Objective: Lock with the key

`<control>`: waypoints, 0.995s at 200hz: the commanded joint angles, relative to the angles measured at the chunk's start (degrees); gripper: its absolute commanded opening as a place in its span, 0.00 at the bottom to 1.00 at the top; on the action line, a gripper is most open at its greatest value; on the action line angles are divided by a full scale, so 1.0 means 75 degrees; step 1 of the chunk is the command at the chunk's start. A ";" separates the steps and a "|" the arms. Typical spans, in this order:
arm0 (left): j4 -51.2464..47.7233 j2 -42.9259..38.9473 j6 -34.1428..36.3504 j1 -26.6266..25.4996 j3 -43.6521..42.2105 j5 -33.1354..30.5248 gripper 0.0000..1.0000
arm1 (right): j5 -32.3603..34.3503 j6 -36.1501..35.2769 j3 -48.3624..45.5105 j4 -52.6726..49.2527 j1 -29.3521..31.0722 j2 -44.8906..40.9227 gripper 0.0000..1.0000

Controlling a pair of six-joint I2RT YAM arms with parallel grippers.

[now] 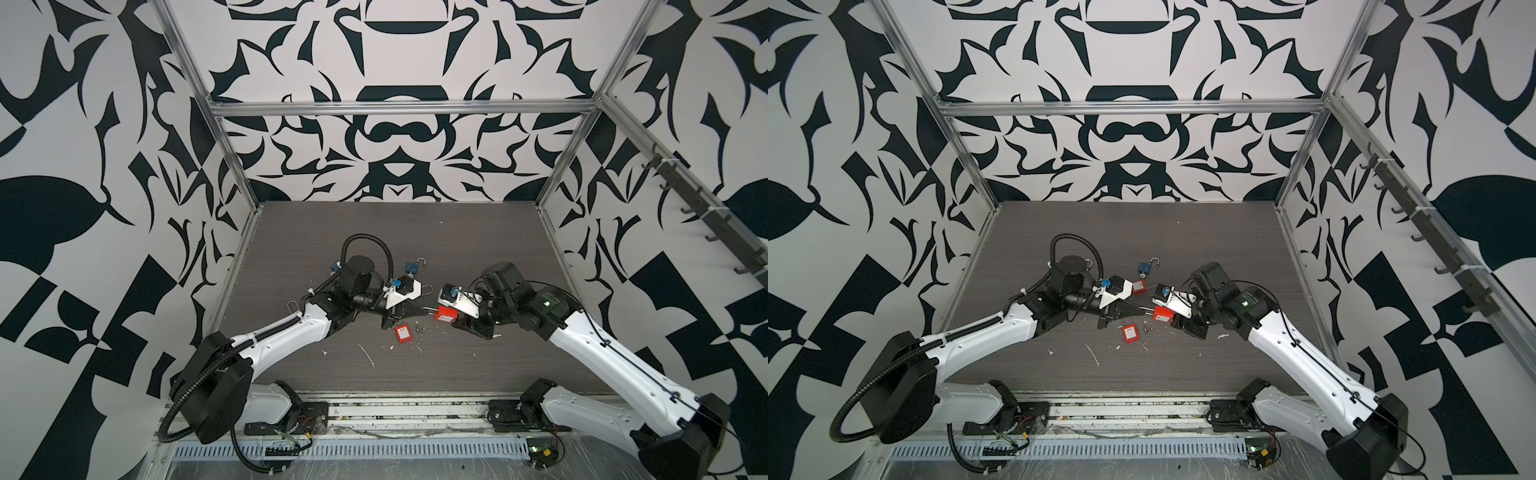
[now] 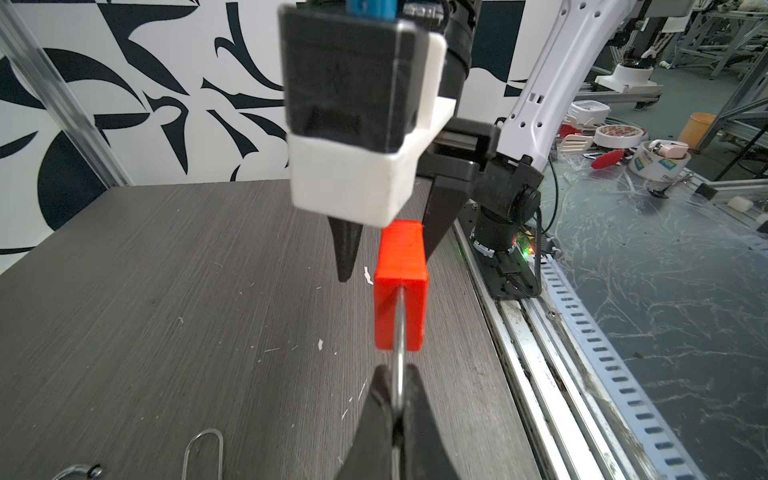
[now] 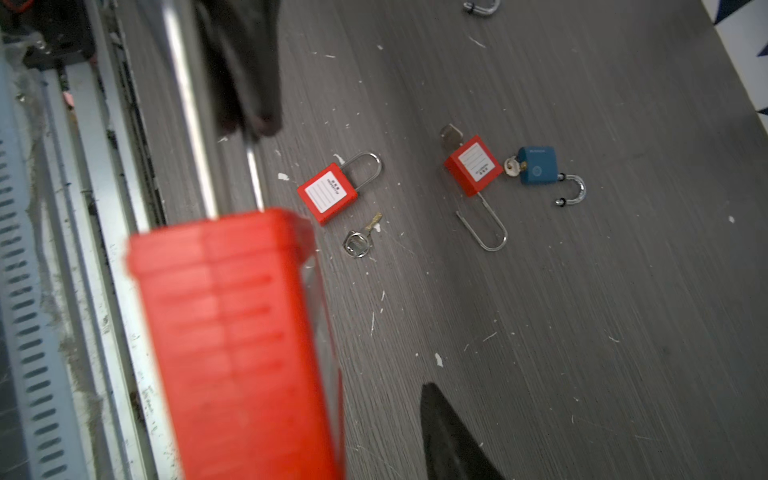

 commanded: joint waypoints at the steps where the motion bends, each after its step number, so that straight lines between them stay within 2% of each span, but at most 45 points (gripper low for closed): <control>1: 0.0310 -0.0229 -0.0083 0.0021 -0.0058 0.0158 0.00 | 0.0203 -0.0295 -0.0043 0.0529 -0.0027 -0.0388 0.52; 32: 0.0219 -0.0272 0.0000 0.0021 -0.0047 0.0115 0.00 | -0.0094 -0.0713 0.0234 -0.0518 -0.0026 -0.0625 0.56; 76: 0.0007 -0.0207 0.0132 0.0021 0.0061 0.0115 0.00 | -0.0354 -0.0719 0.0830 -0.1576 -0.0021 -0.0591 0.60; 126: -0.0078 -0.0141 0.0144 0.0009 0.0104 0.0156 0.00 | -0.0139 -0.1089 0.1008 -0.1266 -0.0024 -0.0453 0.48; 156: -0.0116 -0.0138 0.0156 -0.0002 0.0123 0.0137 0.00 | -0.0258 -0.1331 0.1157 -0.1479 -0.0024 -0.0034 0.42; 199: -0.0312 -0.0082 0.0329 -0.0023 0.0199 0.0102 0.00 | -0.0371 -0.1581 0.1088 -0.1109 -0.0028 -0.0041 0.30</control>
